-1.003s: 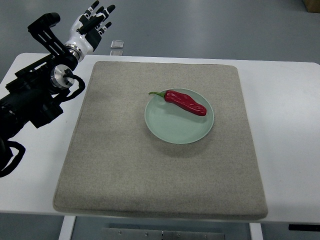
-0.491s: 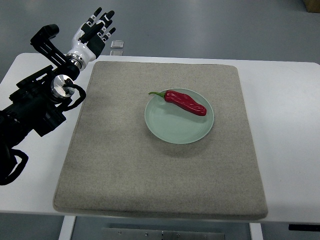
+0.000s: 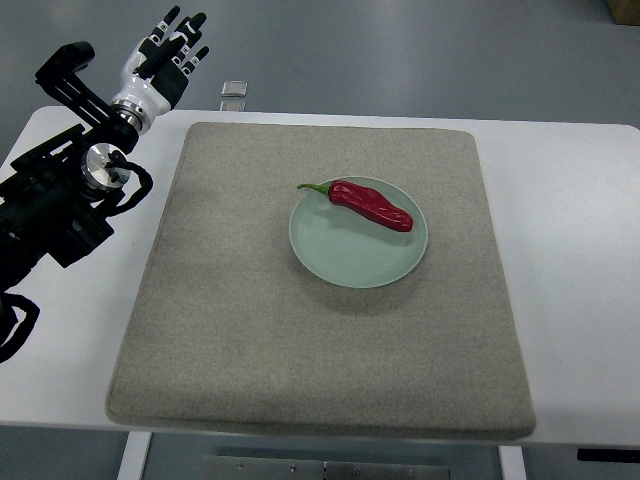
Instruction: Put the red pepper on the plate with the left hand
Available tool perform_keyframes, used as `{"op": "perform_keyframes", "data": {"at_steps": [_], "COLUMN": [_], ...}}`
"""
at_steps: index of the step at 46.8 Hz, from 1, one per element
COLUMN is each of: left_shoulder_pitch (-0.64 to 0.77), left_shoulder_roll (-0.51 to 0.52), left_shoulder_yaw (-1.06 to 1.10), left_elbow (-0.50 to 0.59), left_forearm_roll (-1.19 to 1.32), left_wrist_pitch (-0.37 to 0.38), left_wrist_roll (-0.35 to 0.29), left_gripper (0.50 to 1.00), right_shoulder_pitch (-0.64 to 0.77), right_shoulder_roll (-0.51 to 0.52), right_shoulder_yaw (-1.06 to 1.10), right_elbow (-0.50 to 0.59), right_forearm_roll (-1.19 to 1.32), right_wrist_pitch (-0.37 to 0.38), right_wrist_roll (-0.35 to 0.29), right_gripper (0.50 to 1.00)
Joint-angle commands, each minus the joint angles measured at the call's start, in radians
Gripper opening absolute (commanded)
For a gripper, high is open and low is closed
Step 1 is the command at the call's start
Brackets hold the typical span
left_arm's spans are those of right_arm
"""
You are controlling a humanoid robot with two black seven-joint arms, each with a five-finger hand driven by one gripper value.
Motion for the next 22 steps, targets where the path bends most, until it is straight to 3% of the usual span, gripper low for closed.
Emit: {"op": "perform_keyframes", "data": {"at_steps": [1,22], "left_shoulder_pitch": [-0.004,-0.008], "left_shoulder_roll": [0.001,-0.002], "left_shoulder_yaw": [0.0,0.0], "left_elbow": [0.0,0.0], "left_forearm_roll": [0.0,0.0], "left_wrist_pitch": [0.0,0.0], "left_wrist_roll": [0.001,0.001], "left_gripper": [1.0,1.0], "right_shoulder_pitch": [0.0,0.0], "right_shoulder_roll": [0.0,0.0], "right_shoulder_yaw": [0.0,0.006], "right_elbow": [0.0,0.078], "right_forearm_roll": [0.0,0.002], "right_wrist_pitch": [0.0,0.003], "right_wrist_roll": [0.0,0.005], "right_gripper": [0.932,0.932]}}
